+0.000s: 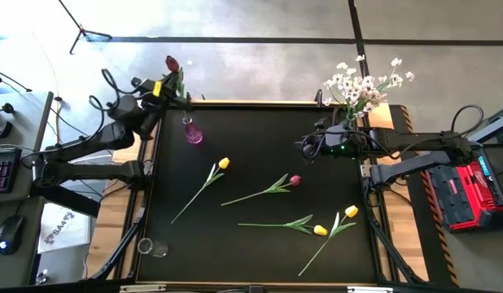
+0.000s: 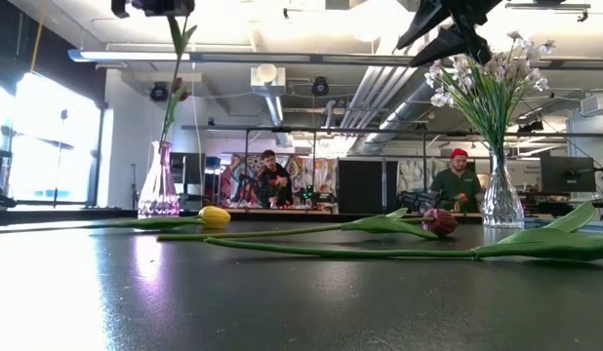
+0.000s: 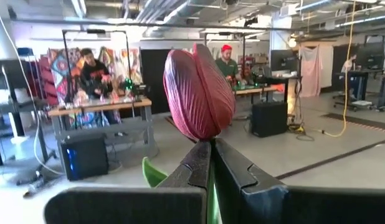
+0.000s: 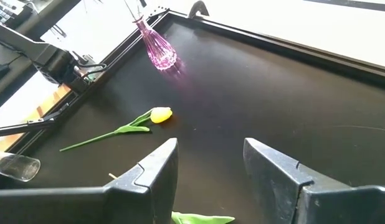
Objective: Sort flowers into vase by color
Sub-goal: Put the left maroon tulip flower into the top left purple vase
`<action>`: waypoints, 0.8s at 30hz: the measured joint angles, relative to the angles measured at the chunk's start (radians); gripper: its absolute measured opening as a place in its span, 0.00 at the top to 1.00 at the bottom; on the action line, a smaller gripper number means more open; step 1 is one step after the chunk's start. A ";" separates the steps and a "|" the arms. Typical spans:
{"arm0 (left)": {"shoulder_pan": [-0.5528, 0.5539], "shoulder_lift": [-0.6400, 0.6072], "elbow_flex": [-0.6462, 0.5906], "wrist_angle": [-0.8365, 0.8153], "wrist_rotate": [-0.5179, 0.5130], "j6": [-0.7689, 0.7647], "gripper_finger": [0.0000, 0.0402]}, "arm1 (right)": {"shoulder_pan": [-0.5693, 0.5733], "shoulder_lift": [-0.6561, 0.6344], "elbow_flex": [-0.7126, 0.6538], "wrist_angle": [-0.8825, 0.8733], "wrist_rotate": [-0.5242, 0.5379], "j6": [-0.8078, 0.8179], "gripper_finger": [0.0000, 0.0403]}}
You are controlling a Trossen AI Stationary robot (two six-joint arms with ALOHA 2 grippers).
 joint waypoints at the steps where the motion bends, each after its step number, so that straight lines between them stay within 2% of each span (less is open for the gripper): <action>1: 0.003 0.001 0.000 -0.007 0.000 -0.010 1.00 | 0.000 0.000 0.000 -0.002 0.000 0.000 0.57; 6: 0.010 0.002 0.000 -0.055 -0.009 -0.033 1.00 | 0.000 0.000 0.000 -0.011 0.000 0.000 0.57; 10: 0.009 0.002 0.000 -0.152 -0.053 -0.157 0.96 | 0.000 0.000 0.000 -0.012 0.000 0.000 0.57; 14: 0.010 0.003 0.000 -0.298 -0.070 -0.281 0.84 | 0.000 0.000 0.000 -0.013 0.000 0.000 0.57; 20: 0.010 -0.001 0.003 -0.401 -0.091 -0.412 0.60 | 0.000 0.000 0.000 -0.016 -0.001 -0.004 0.57; 24: 0.010 -0.003 0.076 -0.545 -0.086 -0.469 0.48 | 0.000 0.000 0.000 -0.026 -0.013 -0.007 0.57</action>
